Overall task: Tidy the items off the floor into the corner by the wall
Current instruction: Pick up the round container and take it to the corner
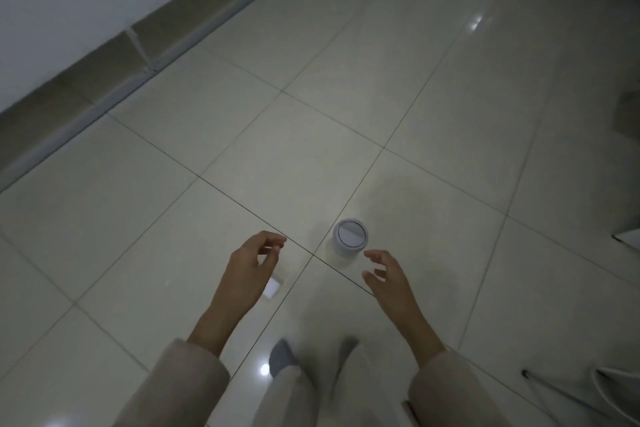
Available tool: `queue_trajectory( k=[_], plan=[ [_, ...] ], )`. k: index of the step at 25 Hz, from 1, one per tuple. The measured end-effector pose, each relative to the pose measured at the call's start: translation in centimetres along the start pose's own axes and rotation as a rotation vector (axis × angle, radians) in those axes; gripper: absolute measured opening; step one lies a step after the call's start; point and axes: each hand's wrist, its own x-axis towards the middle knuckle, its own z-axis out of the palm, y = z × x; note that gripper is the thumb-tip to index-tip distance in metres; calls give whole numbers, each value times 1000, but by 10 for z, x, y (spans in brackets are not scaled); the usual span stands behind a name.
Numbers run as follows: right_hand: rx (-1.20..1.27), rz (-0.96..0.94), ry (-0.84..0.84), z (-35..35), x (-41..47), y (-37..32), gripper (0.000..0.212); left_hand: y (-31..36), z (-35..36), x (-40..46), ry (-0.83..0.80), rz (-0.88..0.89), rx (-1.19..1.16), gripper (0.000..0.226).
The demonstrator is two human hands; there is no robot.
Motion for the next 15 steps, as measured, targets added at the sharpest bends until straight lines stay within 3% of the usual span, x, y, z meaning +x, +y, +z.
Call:
queue_trajectory(
  k=[7,12,15],
  plan=[
    [17,256,65,39,163,139,39,-128,124,120,-118,-57,26,20],
    [202,374,119,62,271,226,46,-217,235,216,-115,-70,-7,25],
    [335,458,171,69,321,262,49,-252,296,264,-135,-190,-63,40]
  ],
)
